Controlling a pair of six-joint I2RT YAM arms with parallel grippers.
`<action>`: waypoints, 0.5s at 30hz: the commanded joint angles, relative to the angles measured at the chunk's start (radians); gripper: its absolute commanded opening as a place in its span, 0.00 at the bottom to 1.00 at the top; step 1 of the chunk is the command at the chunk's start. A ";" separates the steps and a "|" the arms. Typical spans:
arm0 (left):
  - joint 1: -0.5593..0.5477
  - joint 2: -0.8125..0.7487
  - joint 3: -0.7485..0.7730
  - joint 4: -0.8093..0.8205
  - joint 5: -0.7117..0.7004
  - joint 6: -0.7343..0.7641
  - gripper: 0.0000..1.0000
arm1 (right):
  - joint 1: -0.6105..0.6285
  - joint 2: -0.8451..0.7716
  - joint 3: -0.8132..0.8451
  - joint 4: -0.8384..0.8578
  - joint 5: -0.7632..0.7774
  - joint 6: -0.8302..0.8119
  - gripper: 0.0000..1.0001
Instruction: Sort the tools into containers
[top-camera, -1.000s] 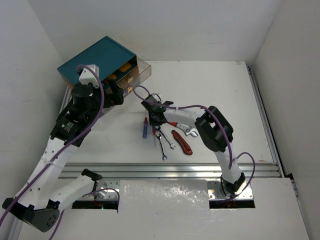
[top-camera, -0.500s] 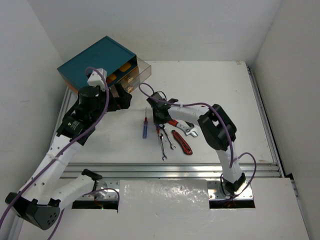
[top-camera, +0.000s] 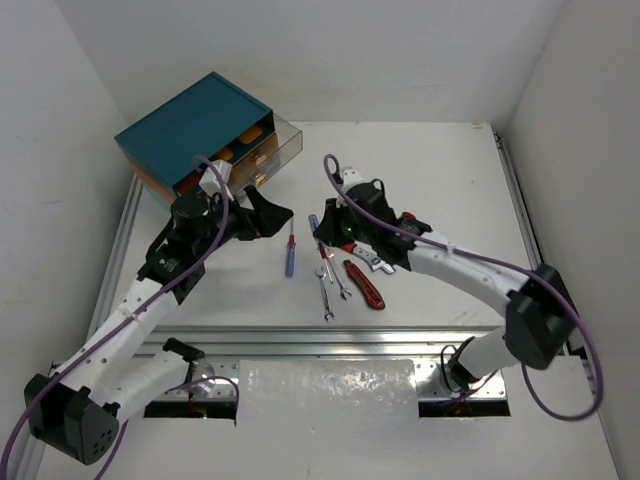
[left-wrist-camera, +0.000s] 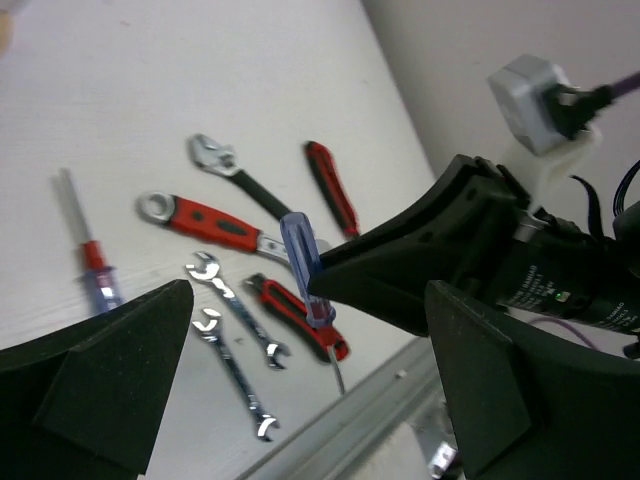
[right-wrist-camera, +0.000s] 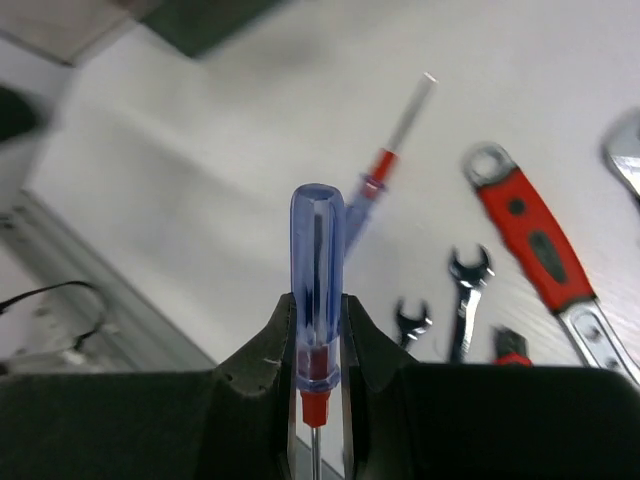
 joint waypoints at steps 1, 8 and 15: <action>-0.013 0.018 -0.035 0.282 0.172 -0.132 0.98 | 0.002 -0.104 -0.093 0.236 -0.175 -0.050 0.00; -0.104 0.078 -0.039 0.332 0.140 -0.163 0.86 | 0.006 -0.227 -0.130 0.316 -0.232 -0.031 0.00; -0.199 0.161 -0.013 0.349 0.105 -0.164 0.63 | 0.011 -0.282 -0.135 0.368 -0.259 0.001 0.00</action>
